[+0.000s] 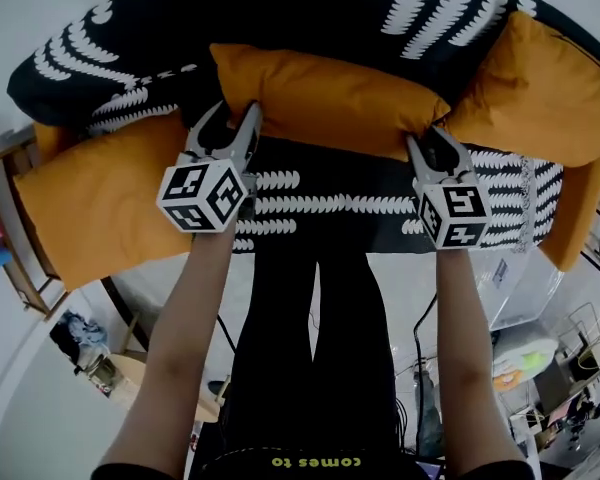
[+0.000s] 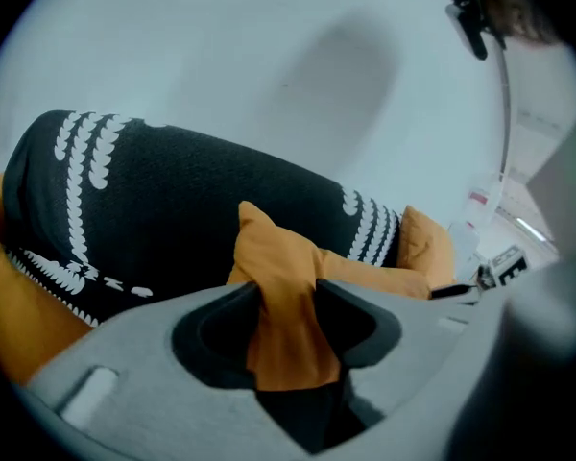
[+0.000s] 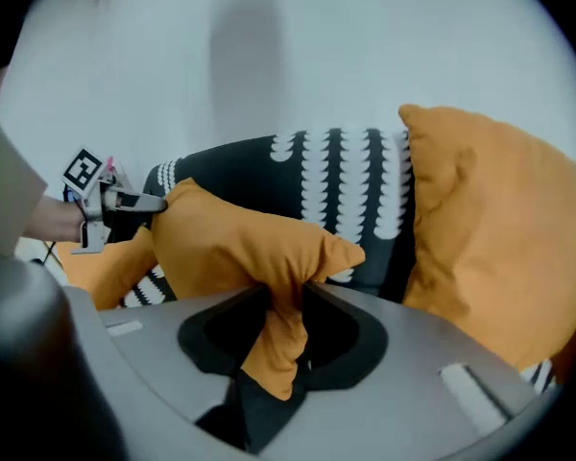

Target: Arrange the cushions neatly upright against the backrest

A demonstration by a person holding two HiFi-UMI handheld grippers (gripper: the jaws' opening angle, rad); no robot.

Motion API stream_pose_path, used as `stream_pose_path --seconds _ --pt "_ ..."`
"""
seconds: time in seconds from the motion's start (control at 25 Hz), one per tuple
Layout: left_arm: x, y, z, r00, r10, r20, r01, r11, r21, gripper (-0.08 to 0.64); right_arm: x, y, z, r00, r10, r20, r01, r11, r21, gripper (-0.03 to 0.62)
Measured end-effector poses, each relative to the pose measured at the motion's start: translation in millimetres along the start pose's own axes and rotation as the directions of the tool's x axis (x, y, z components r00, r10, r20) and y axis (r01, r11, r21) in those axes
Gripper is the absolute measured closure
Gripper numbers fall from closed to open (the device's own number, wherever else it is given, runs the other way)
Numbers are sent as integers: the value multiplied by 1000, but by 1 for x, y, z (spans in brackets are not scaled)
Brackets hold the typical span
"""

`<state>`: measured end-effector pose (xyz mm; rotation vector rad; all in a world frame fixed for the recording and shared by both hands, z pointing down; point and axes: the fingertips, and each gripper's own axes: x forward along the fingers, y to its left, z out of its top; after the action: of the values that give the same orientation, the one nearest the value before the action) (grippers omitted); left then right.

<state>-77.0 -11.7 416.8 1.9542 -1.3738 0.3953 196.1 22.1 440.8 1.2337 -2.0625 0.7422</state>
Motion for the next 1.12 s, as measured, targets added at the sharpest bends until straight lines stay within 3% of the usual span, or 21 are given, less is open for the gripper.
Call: stream_pose_path --seconds 0.12,0.24,0.28,0.32,0.48,0.6,0.68,0.84,1.0,1.12 --pt "12 -17 3 998 2 55 -5 998 56 368 14 -38 32 994 -104 33 106 990 -92 457" --pt "33 -26 -3 999 -19 32 14 989 149 368 28 -68 44 984 -176 34 178 981 -78 460" --pt "42 -25 -10 1000 -25 5 23 985 170 368 33 -72 44 980 -193 39 195 979 -62 490" --pt "49 -21 -20 999 -20 -34 26 982 185 368 38 -74 42 978 -205 40 207 977 -48 581" --pt "67 3 -76 971 20 -237 24 983 183 353 58 -63 4 974 -215 -65 211 975 -65 581" --pt "69 9 -97 954 -1 -301 39 992 120 347 61 -60 -18 980 -183 -75 183 983 -1 580" --pt "69 10 -94 958 -5 -287 42 991 123 345 60 -64 -19 981 -184 -60 186 982 32 555" --pt "73 12 -84 961 19 -277 27 986 163 335 62 -79 -16 979 -191 -73 197 975 99 433" --pt "69 -1 -99 957 22 -289 20 990 142 293 51 -85 -35 977 -177 -115 186 980 75 397" --pt "49 -2 -96 968 47 -248 -8 987 158 279 36 -74 -41 980 -171 -97 178 982 59 387"
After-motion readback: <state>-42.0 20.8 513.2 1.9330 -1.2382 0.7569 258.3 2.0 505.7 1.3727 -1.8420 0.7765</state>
